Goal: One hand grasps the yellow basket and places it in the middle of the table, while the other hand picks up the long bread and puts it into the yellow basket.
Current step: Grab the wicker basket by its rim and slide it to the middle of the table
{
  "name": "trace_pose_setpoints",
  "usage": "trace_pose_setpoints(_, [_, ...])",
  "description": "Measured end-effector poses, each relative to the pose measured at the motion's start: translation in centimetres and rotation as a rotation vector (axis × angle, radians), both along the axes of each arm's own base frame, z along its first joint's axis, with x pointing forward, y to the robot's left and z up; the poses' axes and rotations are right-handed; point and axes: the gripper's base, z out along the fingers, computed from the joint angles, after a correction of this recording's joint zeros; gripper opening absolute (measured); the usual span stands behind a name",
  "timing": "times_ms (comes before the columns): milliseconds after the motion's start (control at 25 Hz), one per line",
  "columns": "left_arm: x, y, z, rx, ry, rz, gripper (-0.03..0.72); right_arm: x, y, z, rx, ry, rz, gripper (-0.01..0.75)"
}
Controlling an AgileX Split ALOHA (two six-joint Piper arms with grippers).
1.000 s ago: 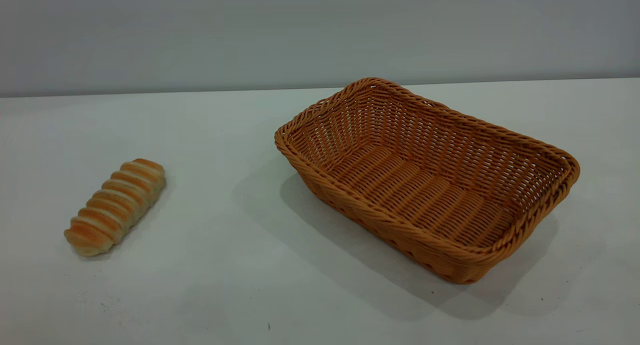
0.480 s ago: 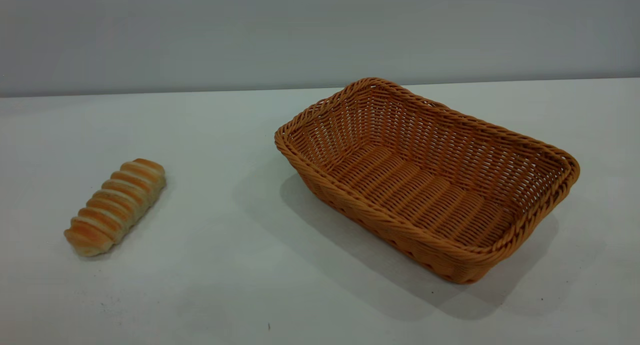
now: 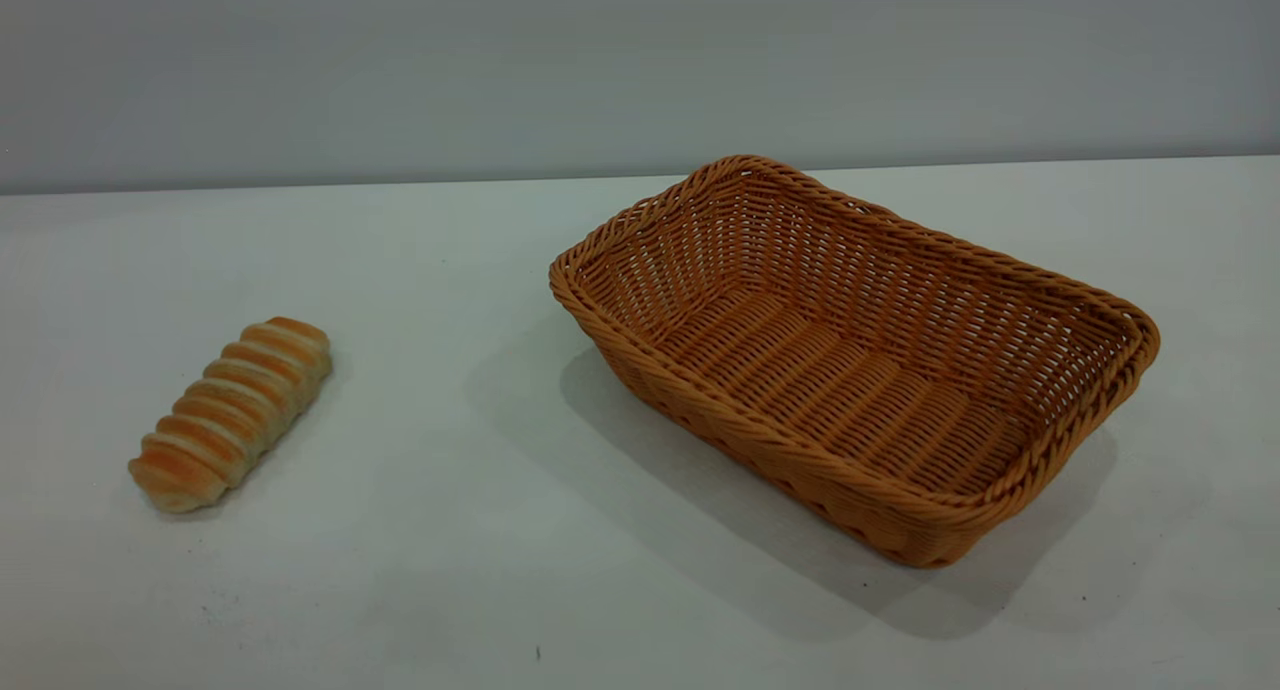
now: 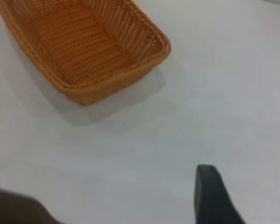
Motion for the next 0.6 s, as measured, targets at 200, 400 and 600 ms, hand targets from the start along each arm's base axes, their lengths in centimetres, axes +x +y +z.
trace_pose_setpoints(200, [0.4,-0.4,0.7,-0.052,-0.086,-0.016,0.577,0.1,0.1,0.3,0.01,-0.028,0.002,0.401])
trace_pose_setpoints(400, [1.8,-0.3,1.7,-0.084,-0.14,0.009,0.577,2.7,0.5,1.9,0.09,-0.035,0.008,0.401])
trace_pose_setpoints(600, [5.3,-0.1,1.9,-0.096,0.014,0.035,0.577,9.3,1.3,1.6,0.212,0.143,-0.011,0.401])
